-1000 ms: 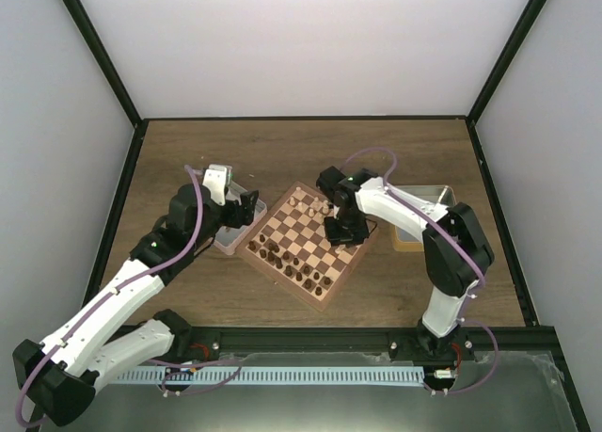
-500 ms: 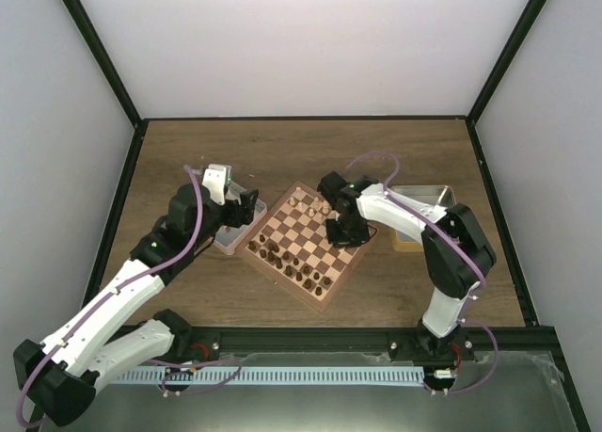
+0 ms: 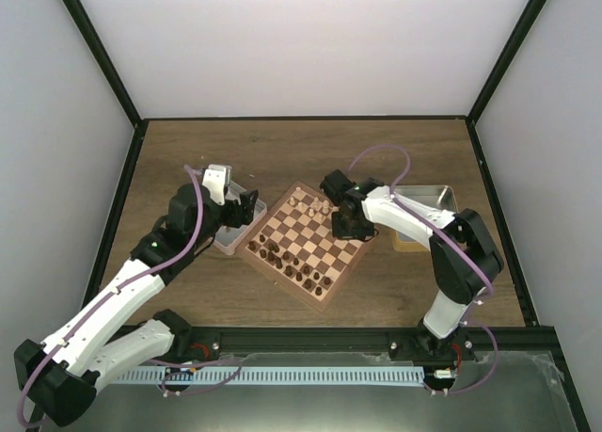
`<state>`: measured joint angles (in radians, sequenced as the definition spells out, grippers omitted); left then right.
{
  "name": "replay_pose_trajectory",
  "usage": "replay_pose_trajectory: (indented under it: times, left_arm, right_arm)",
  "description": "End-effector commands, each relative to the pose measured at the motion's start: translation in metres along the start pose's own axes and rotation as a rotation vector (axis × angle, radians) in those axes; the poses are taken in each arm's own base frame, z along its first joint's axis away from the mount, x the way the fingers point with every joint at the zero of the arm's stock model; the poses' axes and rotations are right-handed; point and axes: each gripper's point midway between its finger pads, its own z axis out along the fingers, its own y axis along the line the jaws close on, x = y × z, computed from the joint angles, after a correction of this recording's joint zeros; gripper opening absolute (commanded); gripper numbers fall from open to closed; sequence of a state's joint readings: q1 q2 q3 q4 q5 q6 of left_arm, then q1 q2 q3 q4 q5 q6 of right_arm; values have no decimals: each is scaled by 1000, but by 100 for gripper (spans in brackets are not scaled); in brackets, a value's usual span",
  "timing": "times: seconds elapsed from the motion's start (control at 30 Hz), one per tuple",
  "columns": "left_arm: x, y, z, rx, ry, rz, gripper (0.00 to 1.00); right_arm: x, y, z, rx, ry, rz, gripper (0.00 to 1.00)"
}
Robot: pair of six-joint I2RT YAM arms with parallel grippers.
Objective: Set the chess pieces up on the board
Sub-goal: Move the chess piece to the chessboard.
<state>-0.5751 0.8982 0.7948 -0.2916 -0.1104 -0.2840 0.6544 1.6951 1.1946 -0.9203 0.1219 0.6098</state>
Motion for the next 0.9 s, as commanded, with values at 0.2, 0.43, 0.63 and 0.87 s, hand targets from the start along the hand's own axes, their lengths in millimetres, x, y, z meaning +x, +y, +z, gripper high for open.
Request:
replay_pose_trajectory:
  times: [0.2, 0.43, 0.63, 0.87]
  left_arm:
    - [3, 1, 3, 4, -2, 1, 85]
    - [3, 2, 4, -1, 1, 1, 85]
    - [5, 3, 4, -2, 5, 2, 85]
    - [5, 3, 5, 0, 9, 1, 85]
  right_arm:
    - [-31, -14, 0, 26, -105, 72, 14]
    - [-39, -11, 7, 26, -103, 50, 14]
    - [-38, -20, 13, 50, -89, 64, 14]
    - [-41, -18, 13, 35, -93, 64, 21]
